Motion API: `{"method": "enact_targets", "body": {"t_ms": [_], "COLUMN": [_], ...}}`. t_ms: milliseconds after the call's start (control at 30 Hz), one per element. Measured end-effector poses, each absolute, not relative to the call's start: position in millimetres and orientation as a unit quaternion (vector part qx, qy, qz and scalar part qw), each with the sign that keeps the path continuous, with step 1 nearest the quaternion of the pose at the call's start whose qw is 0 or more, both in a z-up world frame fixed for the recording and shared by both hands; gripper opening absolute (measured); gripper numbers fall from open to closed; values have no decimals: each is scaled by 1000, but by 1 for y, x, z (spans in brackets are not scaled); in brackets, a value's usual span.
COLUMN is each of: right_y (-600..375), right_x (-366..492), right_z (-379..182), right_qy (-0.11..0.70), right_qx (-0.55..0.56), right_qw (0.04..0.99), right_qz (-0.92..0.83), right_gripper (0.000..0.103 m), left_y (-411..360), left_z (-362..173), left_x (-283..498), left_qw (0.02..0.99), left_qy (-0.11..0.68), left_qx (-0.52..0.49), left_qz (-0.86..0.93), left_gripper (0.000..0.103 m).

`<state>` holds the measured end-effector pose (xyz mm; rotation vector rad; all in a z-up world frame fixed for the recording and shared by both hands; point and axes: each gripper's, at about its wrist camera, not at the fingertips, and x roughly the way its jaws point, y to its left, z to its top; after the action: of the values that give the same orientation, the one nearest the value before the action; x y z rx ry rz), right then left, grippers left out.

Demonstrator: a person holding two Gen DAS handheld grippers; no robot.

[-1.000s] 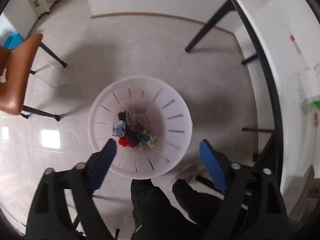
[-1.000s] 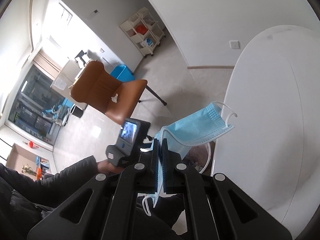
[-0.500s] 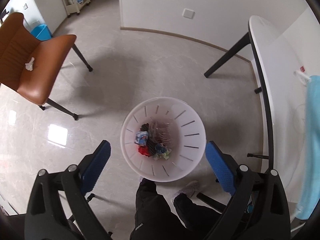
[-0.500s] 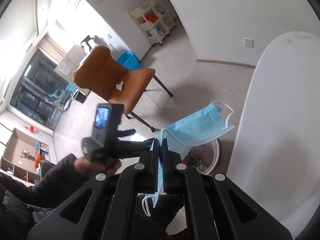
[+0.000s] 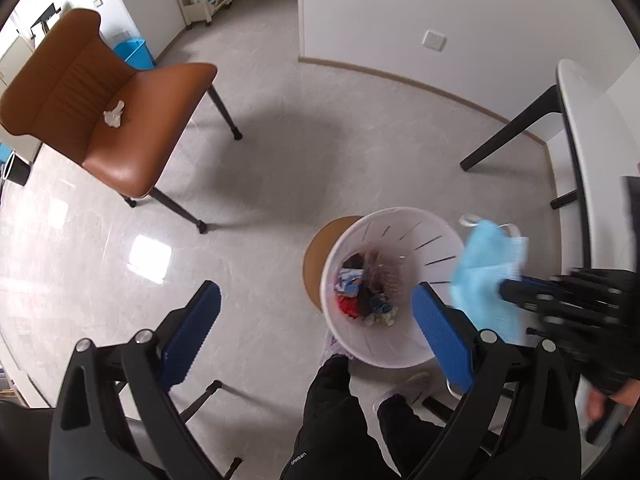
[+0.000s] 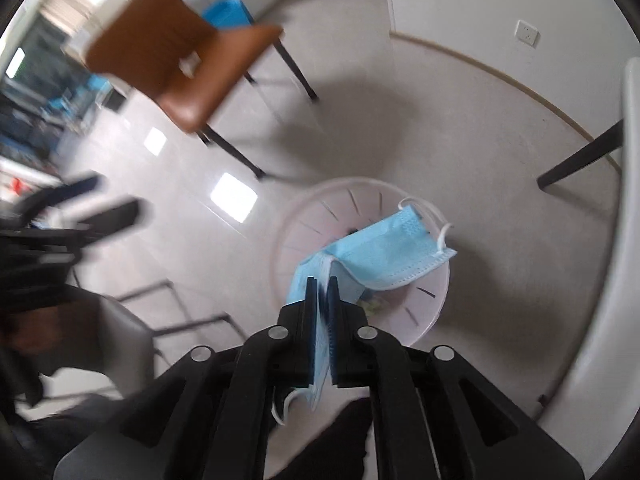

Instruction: Collect trash

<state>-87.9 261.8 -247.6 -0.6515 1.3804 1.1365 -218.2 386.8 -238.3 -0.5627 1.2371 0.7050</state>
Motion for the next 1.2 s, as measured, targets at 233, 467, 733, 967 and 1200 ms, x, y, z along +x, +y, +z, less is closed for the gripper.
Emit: {"method": "enact_targets", "body": {"t_ms": [233, 467, 733, 967, 1200], "right_y": [285, 271, 224, 163, 104], "right_x": [-89, -70, -52, -54, -61], "right_z": [-308, -245, -101, 36, 148], "right_qy": [636, 613, 505, 373, 249], "right_qx": [-302, -272, -238, -192, -136], "right_qw": [563, 605, 699, 767, 798], "right_qz": [432, 428, 448, 485, 531], "right_gripper": [79, 92, 100, 100, 100], "left_y": [403, 406, 373, 316, 265], "left_z": [-254, -226, -125, -15, 94], "left_x": [-222, -218, -207, -209, -209], "left_qw": [702, 712, 758, 793, 816], "left_qy": [583, 557, 481, 400, 314], "left_qx": [-250, -255, -227, -197, -161], "left_qz": [323, 344, 378, 415, 457], "left_gripper": [92, 92, 92, 95, 95]}}
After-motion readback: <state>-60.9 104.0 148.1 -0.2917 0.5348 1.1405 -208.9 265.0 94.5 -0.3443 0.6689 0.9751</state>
